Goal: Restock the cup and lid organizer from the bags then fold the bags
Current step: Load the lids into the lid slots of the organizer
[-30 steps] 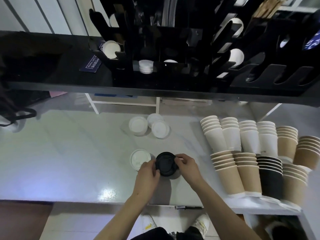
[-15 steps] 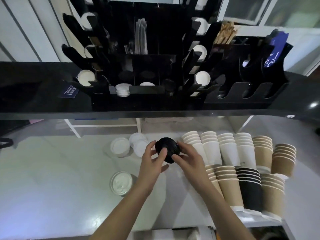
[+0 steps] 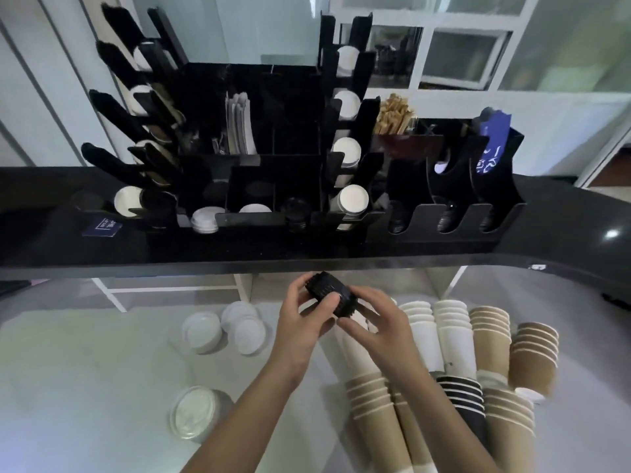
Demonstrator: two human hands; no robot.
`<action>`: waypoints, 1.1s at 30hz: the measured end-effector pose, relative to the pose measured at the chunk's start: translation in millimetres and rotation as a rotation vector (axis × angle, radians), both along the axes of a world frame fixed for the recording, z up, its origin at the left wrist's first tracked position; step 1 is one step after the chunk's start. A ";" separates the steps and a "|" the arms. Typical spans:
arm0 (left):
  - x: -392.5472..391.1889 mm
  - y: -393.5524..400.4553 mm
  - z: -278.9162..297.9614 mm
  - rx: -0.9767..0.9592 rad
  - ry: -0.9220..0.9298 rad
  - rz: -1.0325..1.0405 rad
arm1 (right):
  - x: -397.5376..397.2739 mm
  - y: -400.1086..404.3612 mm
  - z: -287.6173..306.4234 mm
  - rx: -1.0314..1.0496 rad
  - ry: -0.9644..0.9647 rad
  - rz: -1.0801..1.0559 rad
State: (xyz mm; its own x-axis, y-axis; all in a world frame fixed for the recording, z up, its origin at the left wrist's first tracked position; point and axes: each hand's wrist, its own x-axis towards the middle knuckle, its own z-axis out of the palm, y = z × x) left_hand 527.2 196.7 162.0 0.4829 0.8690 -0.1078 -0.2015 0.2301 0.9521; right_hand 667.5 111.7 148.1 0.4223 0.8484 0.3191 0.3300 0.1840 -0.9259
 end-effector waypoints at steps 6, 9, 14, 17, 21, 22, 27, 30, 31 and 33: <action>50.5 -4.4 18.5 0.070 0.033 -0.077 | 48.1 -9.4 11.8 0.075 -0.061 -0.081; 79.3 -2.5 22.4 0.118 0.070 -0.096 | 75.4 -14.7 18.0 0.073 -0.025 -0.122; 120.9 6.1 26.3 0.181 0.117 -0.117 | 116.8 -12.8 33.8 0.091 0.029 -0.178; 137.6 10.7 27.6 0.243 0.187 -0.098 | 137.5 -7.1 42.7 0.109 0.039 -0.204; 148.9 25.4 13.4 0.376 0.402 -0.091 | 162.9 11.2 60.4 0.172 0.015 -0.242; 150.3 29.9 9.7 0.423 0.479 -0.095 | 170.8 18.8 64.9 0.184 -0.003 -0.258; 156.3 44.8 4.0 0.593 0.688 -0.144 | 208.8 63.2 82.3 0.149 -0.260 -0.285; 160.1 50.8 -0.8 0.625 0.772 -0.194 | 226.2 86.8 83.7 0.066 -0.430 -0.271; 160.3 52.6 -2.9 0.624 0.801 -0.214 | 230.6 93.4 82.8 0.027 -0.497 -0.254; 159.5 55.1 -6.2 0.623 0.858 -0.259 | 235.9 102.4 79.7 -0.052 -0.638 -0.221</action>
